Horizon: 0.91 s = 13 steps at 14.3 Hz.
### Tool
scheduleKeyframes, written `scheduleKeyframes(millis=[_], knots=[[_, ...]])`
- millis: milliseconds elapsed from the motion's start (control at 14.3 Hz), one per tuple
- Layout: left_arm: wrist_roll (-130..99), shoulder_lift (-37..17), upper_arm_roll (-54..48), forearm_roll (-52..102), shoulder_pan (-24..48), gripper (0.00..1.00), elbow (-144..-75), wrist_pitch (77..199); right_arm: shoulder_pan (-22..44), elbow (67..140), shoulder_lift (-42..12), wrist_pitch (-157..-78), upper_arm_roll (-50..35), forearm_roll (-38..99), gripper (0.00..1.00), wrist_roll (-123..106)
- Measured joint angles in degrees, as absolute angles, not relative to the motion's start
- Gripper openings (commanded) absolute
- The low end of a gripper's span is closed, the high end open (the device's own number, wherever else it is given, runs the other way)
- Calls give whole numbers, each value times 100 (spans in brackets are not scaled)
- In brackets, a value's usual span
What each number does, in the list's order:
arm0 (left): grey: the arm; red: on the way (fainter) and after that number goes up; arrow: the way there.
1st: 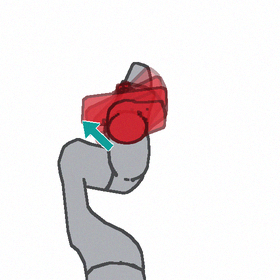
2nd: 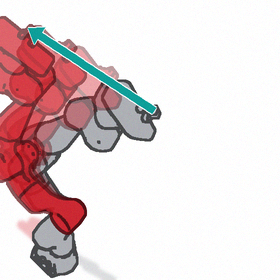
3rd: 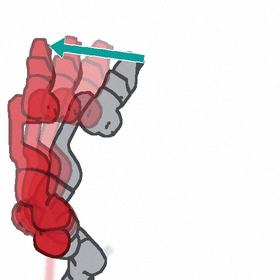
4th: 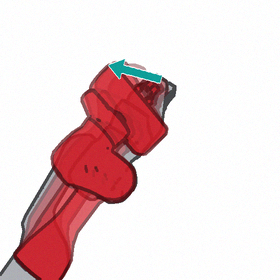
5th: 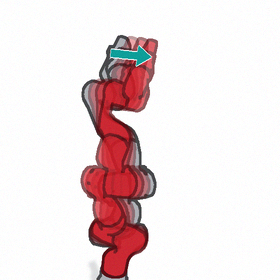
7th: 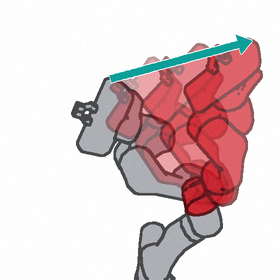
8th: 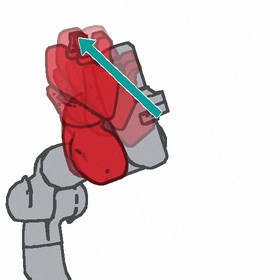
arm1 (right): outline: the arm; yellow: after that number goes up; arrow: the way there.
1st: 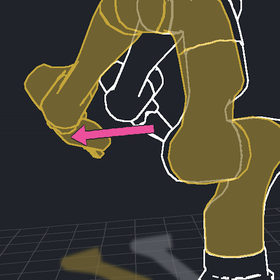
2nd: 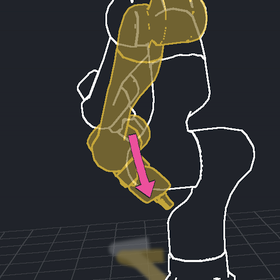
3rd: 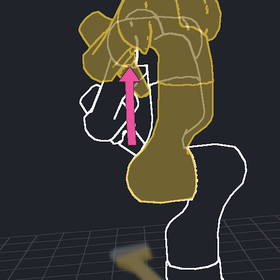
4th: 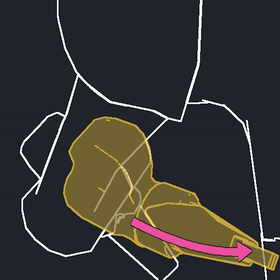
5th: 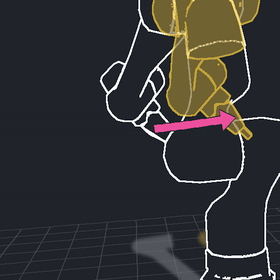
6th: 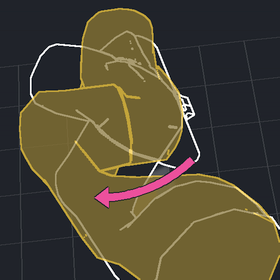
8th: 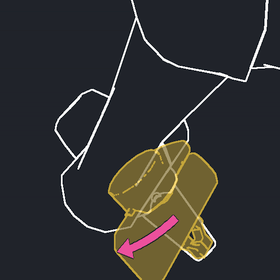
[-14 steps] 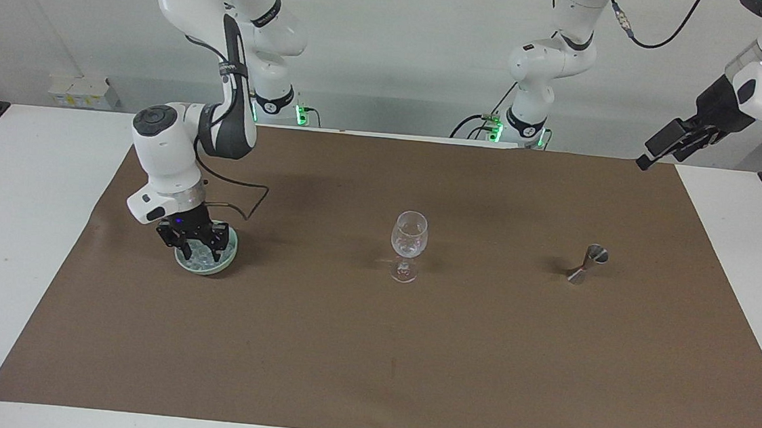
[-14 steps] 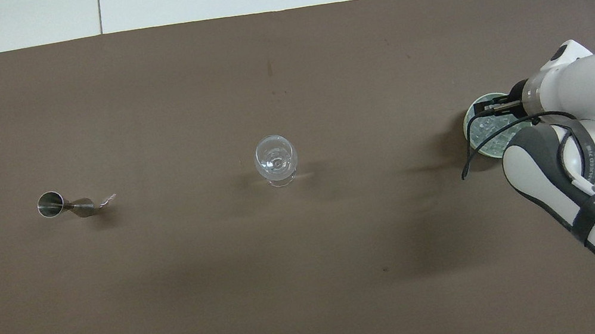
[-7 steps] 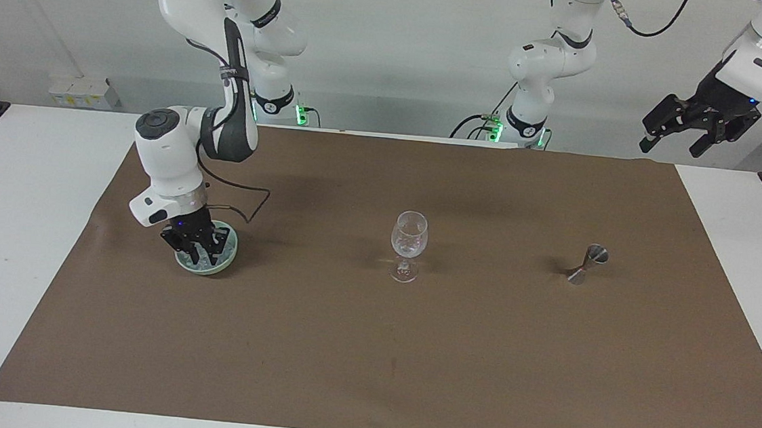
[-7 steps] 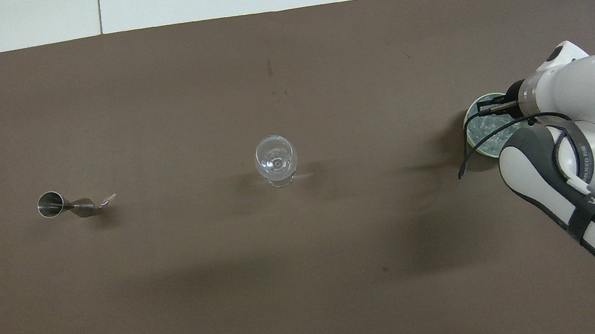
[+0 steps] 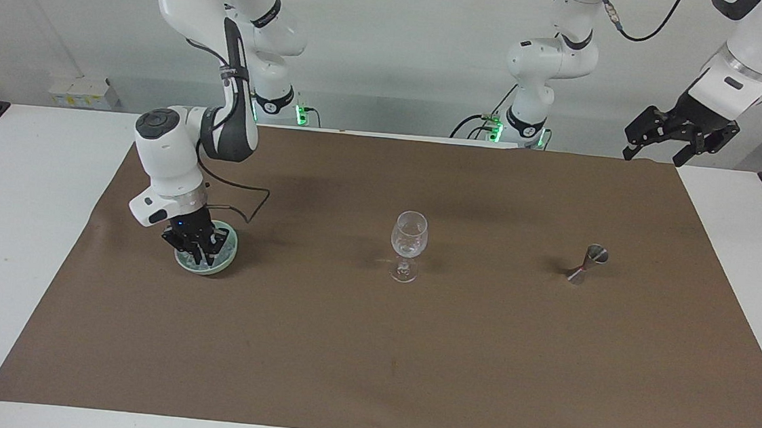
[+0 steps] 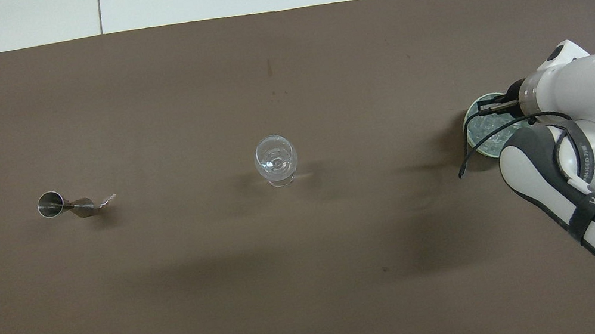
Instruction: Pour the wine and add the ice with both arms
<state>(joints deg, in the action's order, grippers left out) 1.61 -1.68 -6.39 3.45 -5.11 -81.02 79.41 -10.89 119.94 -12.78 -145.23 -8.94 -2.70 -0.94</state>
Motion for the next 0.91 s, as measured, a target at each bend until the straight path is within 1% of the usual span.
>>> scheduleKeyframes(millis=[140, 558, 907], knots=[[178, -195, -574, 345, -445, 100, -8102, 7948, -1089, 11989, -1149, -14428, -895, -270, 0, -94], [182, -224, -407, 342, -244, 100, -8102, 7940, -1084, 11882, -554, -13631, -940, -270, 0, -94], [187, -246, -286, 340, -152, 100, -8102, 7937, -880, 11424, -305, -12881, -991, -109, 0, 11]])
